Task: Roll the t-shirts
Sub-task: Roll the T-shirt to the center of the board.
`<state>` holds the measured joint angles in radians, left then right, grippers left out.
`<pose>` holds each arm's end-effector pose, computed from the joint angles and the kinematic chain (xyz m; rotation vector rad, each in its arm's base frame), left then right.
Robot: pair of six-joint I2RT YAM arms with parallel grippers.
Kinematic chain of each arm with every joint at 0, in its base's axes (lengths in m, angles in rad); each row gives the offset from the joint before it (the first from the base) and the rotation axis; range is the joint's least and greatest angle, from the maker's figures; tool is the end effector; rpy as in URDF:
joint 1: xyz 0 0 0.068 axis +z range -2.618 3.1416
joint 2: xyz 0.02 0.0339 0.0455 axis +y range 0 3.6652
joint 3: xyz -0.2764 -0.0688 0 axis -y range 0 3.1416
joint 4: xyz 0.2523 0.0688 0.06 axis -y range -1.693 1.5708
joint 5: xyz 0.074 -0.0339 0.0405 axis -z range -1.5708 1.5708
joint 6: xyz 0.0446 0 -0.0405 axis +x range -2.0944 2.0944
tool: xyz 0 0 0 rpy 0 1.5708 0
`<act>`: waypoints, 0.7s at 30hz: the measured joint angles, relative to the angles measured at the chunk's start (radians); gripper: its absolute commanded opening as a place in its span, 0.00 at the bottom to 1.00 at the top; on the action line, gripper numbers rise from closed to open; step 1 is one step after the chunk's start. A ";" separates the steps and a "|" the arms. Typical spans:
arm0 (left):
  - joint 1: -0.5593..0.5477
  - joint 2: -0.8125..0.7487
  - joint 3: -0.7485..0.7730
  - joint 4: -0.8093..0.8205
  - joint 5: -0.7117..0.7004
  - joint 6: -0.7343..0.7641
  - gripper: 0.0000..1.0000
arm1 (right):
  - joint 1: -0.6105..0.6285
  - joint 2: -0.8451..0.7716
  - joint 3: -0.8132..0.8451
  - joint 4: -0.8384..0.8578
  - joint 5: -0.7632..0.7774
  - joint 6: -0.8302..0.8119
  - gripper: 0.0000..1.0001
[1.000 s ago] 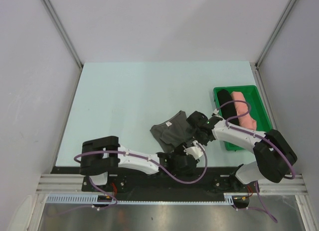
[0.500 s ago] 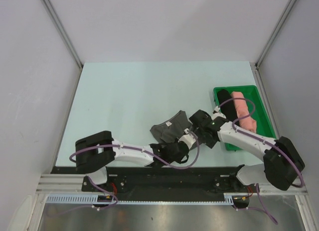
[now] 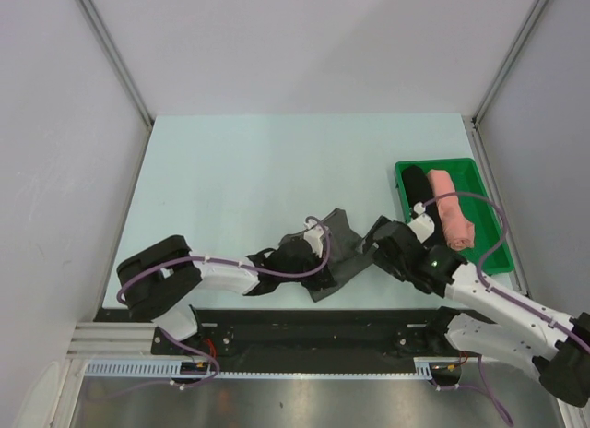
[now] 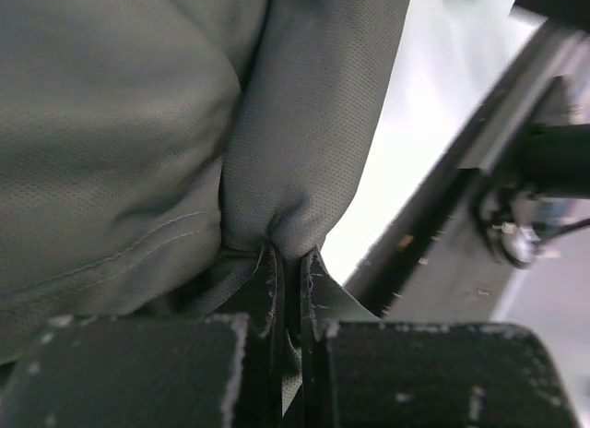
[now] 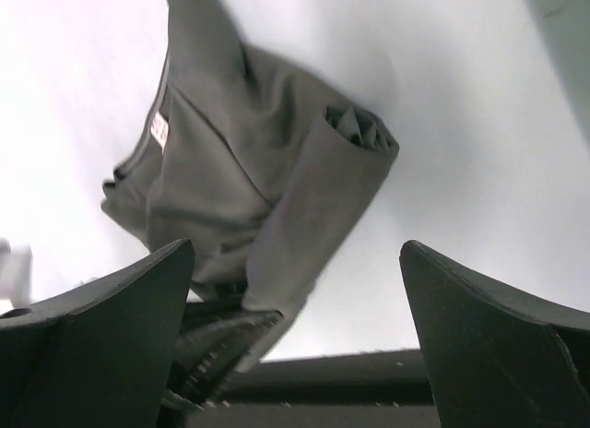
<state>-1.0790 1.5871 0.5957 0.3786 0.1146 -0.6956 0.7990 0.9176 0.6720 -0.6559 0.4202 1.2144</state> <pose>0.1417 -0.2753 0.1435 0.5298 2.3530 -1.0581 0.1403 0.1181 0.2399 0.6708 2.3179 0.4328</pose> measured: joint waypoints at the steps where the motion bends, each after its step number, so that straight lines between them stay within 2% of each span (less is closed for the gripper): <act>1: 0.012 0.000 -0.012 0.018 0.029 -0.033 0.01 | 0.023 -0.026 -0.023 0.002 0.005 0.001 1.00; 5: 0.043 0.002 -0.050 0.068 0.138 -0.148 0.01 | 0.103 -0.069 -0.075 0.003 0.035 0.024 0.97; 10: 0.084 0.037 -0.070 0.121 0.253 -0.262 0.02 | 0.151 -0.091 -0.146 0.045 0.046 0.058 0.87; 17: 0.122 0.066 -0.070 0.140 0.332 -0.323 0.02 | 0.158 0.000 -0.168 0.095 0.043 0.097 0.82; 21: 0.142 0.077 -0.070 0.148 0.364 -0.327 0.04 | 0.149 0.036 -0.168 0.129 0.043 0.103 0.62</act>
<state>-0.9371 1.6646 0.5255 0.5266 0.4782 -1.0222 0.9478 0.9539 0.5037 -0.5266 0.4629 1.3170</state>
